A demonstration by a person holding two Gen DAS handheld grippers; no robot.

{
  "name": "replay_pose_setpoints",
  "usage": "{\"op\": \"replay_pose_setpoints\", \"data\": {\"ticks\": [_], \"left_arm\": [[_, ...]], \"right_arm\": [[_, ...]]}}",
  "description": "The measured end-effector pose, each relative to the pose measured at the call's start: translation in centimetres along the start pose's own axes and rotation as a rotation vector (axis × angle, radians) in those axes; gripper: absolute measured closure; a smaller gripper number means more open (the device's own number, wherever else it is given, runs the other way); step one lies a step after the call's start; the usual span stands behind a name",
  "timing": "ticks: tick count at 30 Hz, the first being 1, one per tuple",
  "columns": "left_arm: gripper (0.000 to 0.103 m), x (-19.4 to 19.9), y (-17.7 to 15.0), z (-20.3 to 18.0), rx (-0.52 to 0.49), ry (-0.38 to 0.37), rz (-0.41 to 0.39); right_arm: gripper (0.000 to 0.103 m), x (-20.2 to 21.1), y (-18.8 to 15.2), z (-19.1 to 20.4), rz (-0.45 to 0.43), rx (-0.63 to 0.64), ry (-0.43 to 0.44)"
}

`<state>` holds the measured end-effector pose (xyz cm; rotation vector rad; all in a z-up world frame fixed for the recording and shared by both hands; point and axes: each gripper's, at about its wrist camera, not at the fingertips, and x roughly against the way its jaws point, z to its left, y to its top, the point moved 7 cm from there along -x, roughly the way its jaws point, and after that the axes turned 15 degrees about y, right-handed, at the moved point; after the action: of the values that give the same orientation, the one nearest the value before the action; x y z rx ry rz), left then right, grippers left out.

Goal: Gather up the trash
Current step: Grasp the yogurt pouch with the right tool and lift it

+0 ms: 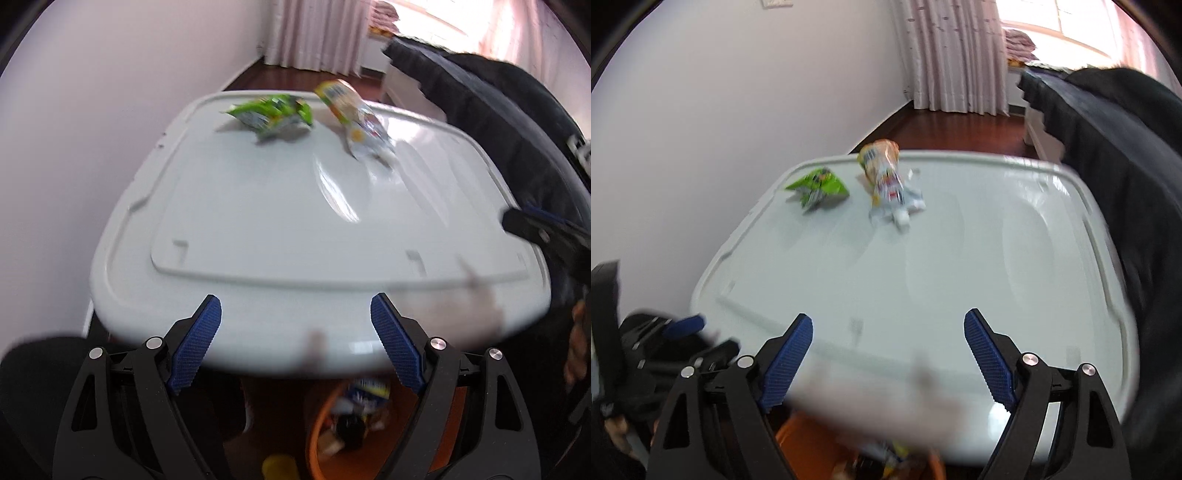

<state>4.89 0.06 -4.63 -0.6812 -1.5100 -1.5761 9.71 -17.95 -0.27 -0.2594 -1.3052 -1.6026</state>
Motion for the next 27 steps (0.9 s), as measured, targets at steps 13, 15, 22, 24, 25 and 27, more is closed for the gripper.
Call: {"op": "replay_pose_setpoints", "data": {"ticks": [13, 15, 22, 24, 25, 27], "left_arm": [[0.022, -2.3, 0.1, 2.6, 0.189, -0.094, 0.085], [0.022, -2.5, 0.0, 2.6, 0.206, -0.117, 0.105], [0.022, -2.4, -0.2, 2.8, 0.207, -0.104, 0.09], [0.022, -2.5, -0.3, 2.7, 0.199, -0.099, 0.091], [0.022, -2.5, -0.3, 2.7, 0.194, -0.092, 0.089], [0.022, -2.6, -0.4, 2.7, 0.185, -0.07, 0.081]], "right_arm": [[0.019, -20.0, 14.7, -2.1, 0.234, 0.15, -0.071], [0.019, -21.6, 15.2, -2.9, 0.261, 0.124, -0.097], [0.055, -22.9, 13.5, -5.3, 0.261, 0.074, -0.146], [0.061, -22.1, 13.3, -5.8, 0.234, 0.043, -0.144], [0.063, -21.8, 13.1, -5.9, 0.229, 0.036, -0.148], [0.067, -20.8, 12.4, -6.0, 0.222, 0.028, -0.164]]}}
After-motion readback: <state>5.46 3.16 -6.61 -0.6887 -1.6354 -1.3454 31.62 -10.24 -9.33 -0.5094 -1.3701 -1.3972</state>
